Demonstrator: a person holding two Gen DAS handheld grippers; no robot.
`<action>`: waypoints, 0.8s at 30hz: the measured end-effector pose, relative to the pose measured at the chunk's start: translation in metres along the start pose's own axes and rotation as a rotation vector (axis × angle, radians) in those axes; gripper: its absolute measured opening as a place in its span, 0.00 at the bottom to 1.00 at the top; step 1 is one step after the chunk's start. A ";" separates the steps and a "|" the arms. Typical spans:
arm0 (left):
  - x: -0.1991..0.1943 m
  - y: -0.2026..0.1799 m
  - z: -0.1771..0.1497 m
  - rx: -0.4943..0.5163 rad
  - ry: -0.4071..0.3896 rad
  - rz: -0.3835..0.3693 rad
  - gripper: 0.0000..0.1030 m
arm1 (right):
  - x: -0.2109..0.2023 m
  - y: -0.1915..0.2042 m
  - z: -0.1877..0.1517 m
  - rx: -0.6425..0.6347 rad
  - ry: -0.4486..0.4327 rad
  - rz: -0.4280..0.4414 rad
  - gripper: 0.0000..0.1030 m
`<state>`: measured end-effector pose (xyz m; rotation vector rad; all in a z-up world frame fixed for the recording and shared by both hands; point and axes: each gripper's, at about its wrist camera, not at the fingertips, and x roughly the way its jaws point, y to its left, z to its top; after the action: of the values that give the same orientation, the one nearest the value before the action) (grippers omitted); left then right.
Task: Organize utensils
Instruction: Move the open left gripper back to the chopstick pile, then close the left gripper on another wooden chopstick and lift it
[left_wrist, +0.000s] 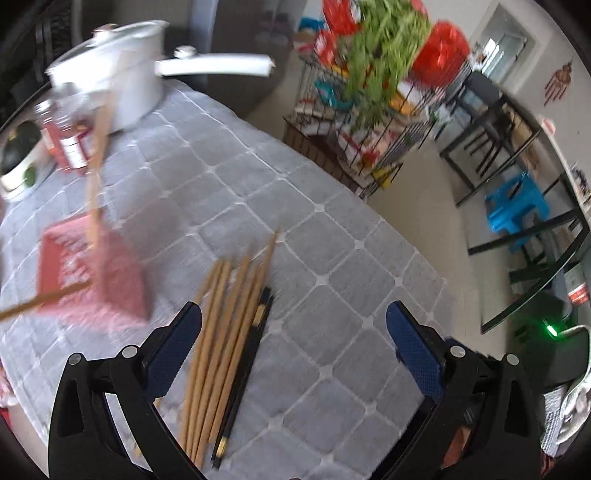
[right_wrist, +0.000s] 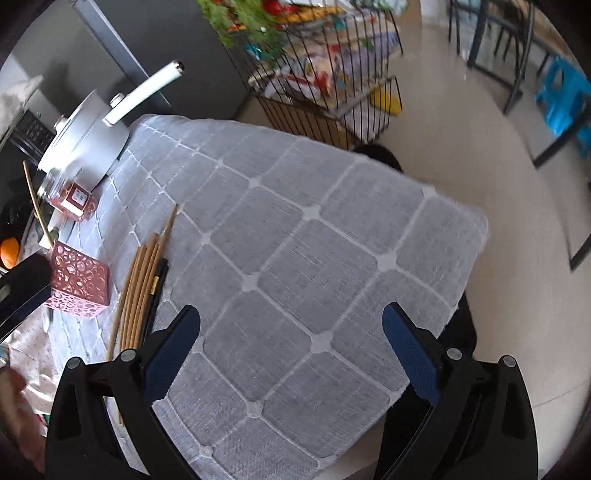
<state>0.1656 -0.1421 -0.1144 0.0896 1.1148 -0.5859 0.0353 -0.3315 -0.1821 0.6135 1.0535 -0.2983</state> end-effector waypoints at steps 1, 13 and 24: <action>0.012 -0.004 0.008 0.013 0.014 0.019 0.92 | 0.001 -0.001 0.000 0.003 0.008 0.007 0.93; 0.097 -0.019 0.054 0.121 0.176 0.083 0.45 | 0.013 -0.028 0.010 0.087 0.073 0.053 0.93; 0.124 0.000 0.046 0.087 0.231 0.118 0.32 | 0.018 -0.015 0.006 0.055 0.099 0.068 0.93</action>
<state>0.2411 -0.2081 -0.2006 0.3025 1.2979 -0.5270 0.0404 -0.3463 -0.2007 0.7177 1.1198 -0.2396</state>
